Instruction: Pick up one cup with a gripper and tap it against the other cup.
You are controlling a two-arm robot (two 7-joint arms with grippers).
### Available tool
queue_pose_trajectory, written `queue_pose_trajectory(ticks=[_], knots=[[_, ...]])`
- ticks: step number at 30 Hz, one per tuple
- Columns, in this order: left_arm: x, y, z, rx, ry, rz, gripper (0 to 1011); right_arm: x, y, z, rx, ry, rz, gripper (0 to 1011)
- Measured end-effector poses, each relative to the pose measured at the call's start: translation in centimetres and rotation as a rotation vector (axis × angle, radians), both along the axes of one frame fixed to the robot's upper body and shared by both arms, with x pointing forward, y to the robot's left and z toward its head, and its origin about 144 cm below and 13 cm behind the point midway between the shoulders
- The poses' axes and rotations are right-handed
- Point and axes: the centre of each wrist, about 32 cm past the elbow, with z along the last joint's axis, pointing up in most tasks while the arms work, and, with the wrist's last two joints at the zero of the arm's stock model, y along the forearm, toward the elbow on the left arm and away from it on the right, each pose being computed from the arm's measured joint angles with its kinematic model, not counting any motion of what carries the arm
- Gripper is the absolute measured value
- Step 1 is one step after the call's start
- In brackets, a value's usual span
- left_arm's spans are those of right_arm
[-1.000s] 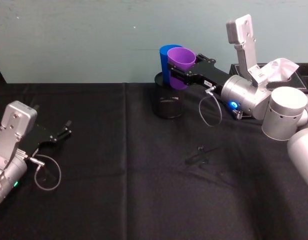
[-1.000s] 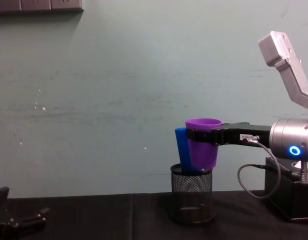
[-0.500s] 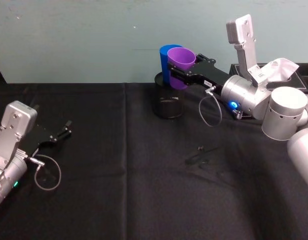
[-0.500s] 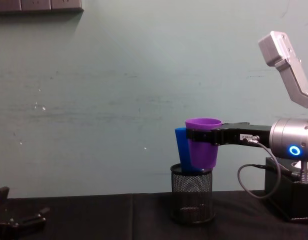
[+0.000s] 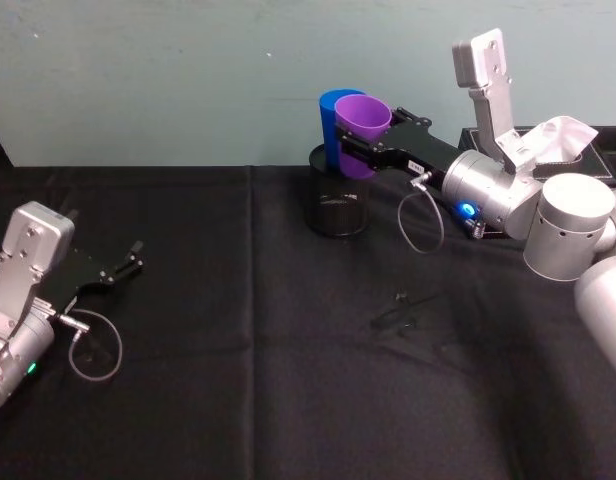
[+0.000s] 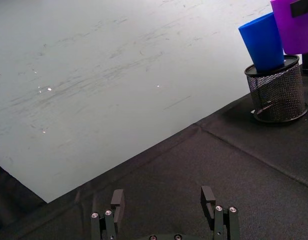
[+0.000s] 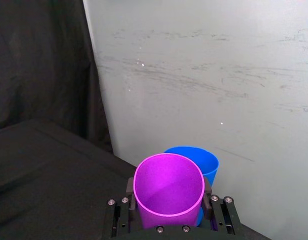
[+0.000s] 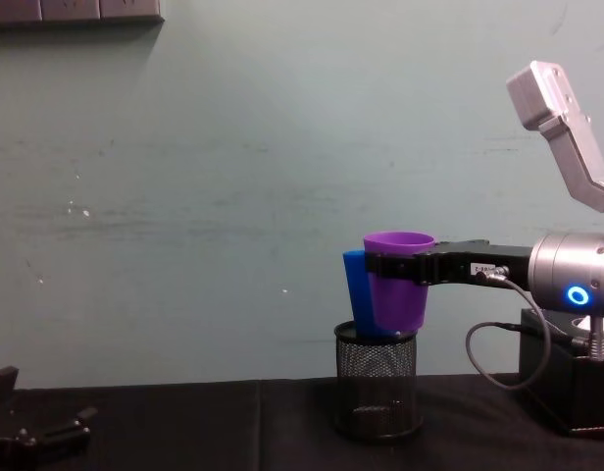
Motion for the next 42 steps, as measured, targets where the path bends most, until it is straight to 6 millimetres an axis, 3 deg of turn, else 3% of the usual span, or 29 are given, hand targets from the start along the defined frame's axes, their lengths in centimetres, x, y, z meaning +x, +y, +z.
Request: queue_pose_trajectory(ticks=[42], knots=[[0.0,0.0,0.0,0.0,0.0,0.0,1000,0.0,0.0,0.0,0.0,0.0,0.0,726]])
